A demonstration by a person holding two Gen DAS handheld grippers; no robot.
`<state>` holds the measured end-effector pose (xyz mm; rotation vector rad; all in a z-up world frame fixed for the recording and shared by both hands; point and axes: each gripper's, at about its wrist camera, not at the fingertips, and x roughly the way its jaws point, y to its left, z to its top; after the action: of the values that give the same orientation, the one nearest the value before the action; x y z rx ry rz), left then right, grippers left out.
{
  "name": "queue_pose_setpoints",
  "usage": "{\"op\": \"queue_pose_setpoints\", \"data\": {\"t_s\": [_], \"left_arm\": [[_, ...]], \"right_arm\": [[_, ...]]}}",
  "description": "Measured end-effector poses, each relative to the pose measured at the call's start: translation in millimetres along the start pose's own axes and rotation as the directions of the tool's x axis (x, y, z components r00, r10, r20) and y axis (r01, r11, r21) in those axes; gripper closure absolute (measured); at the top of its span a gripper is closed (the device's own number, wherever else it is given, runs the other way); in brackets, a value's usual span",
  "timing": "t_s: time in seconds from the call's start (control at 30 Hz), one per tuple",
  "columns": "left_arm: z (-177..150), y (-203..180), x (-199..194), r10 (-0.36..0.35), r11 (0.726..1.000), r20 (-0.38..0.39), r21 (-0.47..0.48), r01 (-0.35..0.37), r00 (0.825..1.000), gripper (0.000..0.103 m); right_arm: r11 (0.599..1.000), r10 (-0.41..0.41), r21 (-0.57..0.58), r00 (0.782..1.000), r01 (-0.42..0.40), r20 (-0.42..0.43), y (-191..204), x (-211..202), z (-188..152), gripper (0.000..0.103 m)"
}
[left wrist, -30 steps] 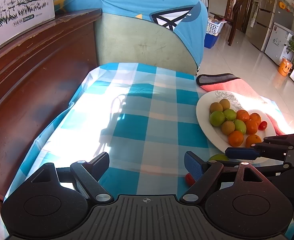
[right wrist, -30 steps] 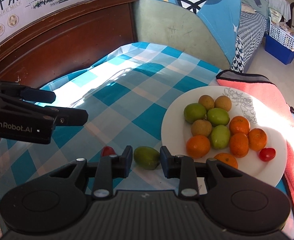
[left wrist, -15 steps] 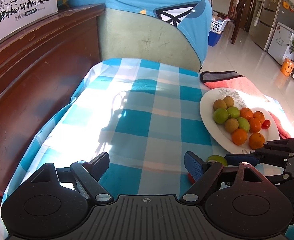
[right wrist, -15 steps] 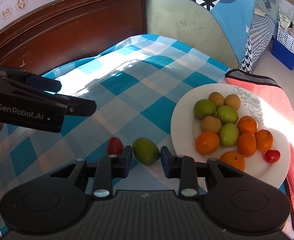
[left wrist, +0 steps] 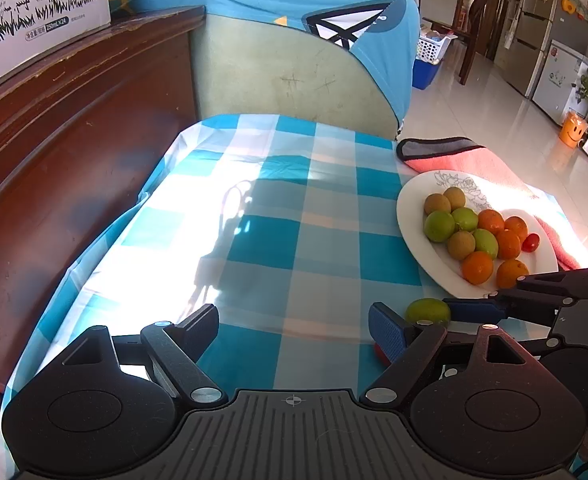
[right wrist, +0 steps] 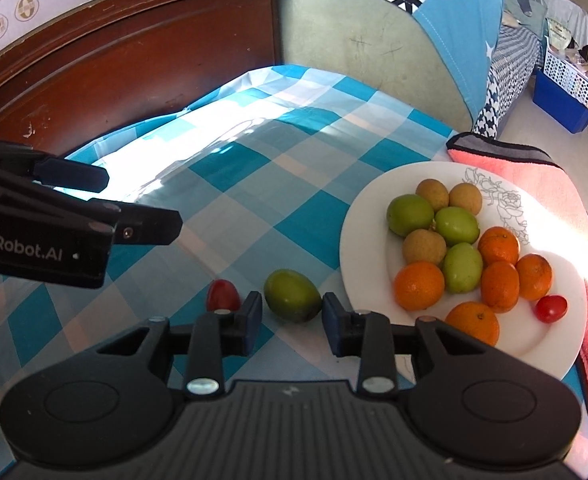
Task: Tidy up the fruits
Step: 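Grasp the green fruit with the right gripper while the left gripper grasps the red fruit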
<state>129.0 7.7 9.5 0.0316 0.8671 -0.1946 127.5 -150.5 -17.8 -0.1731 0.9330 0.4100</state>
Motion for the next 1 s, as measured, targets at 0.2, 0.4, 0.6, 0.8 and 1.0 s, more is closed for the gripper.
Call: {"op": "queue_pose_setpoints", "data": {"t_s": [0.2,0.4,0.6,0.8,1.0], "left_arm": [[-1.3,-0.1,1.2,-0.009,1.000,-0.009,0.002,0.009,1.000,0.020],[-2.4,1.8,2.6,-0.018,1.000,-0.016,-0.011,0.017,1.000,0.020],[-9.4,-9.6,4.8,-0.047,0.999,-0.029,0.015,0.047,0.998,0.021],[-25.8,-43.9,10.0,-0.117,0.986,-0.044,0.115,0.121,0.992,0.027],[-32.2,-49.1,22.4,-0.116,0.988,-0.068,0.093,0.122,0.991,0.050]], "right_arm": [[1.000,-0.009,-0.009,1.000,0.009,0.011,2.1,4.7,0.4,0.072],[1.000,0.003,-0.011,1.000,-0.002,0.017,2.2,-0.3,-1.1,0.072],[0.999,-0.014,0.046,0.999,0.012,0.051,-13.4,-23.6,1.6,0.072],[0.988,-0.038,0.155,0.994,0.021,0.104,-36.7,-46.6,6.4,0.072],[0.977,-0.041,0.211,0.993,0.016,0.114,-46.4,-54.0,6.9,0.072]]}}
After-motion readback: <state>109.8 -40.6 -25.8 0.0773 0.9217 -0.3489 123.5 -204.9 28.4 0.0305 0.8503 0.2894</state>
